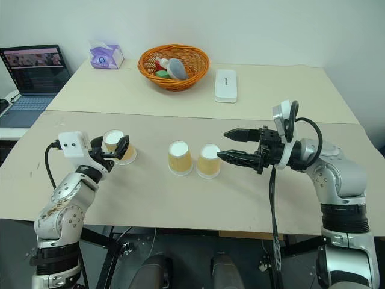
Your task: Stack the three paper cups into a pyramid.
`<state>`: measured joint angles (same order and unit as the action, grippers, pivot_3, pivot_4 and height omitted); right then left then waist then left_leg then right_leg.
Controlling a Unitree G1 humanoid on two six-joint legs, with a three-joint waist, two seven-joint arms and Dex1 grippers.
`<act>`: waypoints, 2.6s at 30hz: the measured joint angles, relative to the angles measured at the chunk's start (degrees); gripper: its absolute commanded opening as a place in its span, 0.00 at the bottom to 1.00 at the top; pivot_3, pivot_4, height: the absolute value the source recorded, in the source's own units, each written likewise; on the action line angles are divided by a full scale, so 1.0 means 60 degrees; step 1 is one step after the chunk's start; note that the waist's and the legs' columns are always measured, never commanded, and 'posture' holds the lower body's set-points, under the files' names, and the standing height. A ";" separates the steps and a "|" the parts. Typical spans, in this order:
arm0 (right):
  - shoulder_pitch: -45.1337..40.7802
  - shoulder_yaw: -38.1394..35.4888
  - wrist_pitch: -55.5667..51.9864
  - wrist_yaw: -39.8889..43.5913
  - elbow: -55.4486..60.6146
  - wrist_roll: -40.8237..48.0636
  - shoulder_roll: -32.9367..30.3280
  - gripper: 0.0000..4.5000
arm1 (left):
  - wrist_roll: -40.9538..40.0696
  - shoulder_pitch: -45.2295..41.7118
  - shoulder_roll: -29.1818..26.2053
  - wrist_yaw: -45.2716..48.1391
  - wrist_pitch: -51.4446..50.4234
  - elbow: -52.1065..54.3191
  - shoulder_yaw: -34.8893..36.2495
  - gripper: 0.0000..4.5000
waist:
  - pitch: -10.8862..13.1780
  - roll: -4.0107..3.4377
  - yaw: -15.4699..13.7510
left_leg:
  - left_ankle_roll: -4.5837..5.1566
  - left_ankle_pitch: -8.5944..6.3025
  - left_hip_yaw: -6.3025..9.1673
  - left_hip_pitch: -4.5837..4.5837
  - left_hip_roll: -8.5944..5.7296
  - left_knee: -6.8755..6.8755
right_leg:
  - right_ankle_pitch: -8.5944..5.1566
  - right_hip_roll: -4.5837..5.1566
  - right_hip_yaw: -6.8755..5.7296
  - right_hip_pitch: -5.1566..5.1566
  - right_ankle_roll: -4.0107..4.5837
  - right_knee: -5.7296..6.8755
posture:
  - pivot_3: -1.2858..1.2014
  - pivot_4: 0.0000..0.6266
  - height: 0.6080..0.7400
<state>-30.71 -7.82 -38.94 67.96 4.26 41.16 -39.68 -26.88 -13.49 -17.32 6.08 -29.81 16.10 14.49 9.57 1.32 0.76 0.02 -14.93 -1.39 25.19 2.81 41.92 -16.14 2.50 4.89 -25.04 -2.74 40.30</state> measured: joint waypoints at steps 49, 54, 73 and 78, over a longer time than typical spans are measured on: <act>0.0544 -0.0385 0.0160 -0.0608 0.0727 0.0206 -0.0267 1.00 | -0.1828 -0.6019 -0.1283 0.7864 -0.0642 -0.2869 -0.1968 0.69 | 0.0002 0.0003 0.0011 | -0.0002 0.0003 0.0011 0.0018 -0.0005 -0.0001 | 0.0002 -0.0001 -0.0015 -0.0003 -0.0008 -0.0014 | 0.52 0.24 0.50; 0.0699 -0.0406 0.0158 -0.0750 0.0773 0.0334 -0.0289 1.00 | -0.1913 -0.6095 -0.1187 0.8569 -0.1139 -0.3135 -0.2477 0.69 | 0.0003 0.0003 0.0032 | -0.0002 0.0005 0.0011 0.0017 -0.0004 0.0002 | 0.0003 -0.0002 -0.0013 -0.0004 -0.0008 -0.0010 | 0.52 0.24 0.50; 0.0864 -0.0461 0.0158 -0.1000 0.0932 0.0483 -0.0393 1.00 | -0.0245 -0.6020 -0.1252 0.9348 -0.0048 -0.4631 -0.3163 0.69 | 0.0003 0.0003 0.0006 | -0.0001 0.0005 0.0010 0.0021 -0.0006 0.0002 | 0.0003 0.0000 -0.0012 -0.0004 -0.0008 -0.0015 | 0.52 0.24 0.50; 0.0862 -0.0460 0.0158 -0.1003 0.0932 0.0488 -0.0393 1.00 | -0.0161 -0.6024 -0.1167 0.9375 -0.0018 -0.4708 -0.3163 0.69 | 0.0003 0.0003 0.0006 | -0.0001 0.0005 0.0010 0.0020 -0.0006 0.0002 | 0.0003 0.0000 -0.0012 -0.0004 -0.0008 -0.0014 | 0.52 0.24 0.50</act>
<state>-25.53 -10.58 -37.99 61.95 9.85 44.09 -42.04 -27.85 -49.64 -24.32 62.33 -29.92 -12.15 -4.49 9.59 1.34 0.79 0.01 -14.90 -1.33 25.31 2.78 41.93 -16.12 2.50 4.81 -25.06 -2.79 40.21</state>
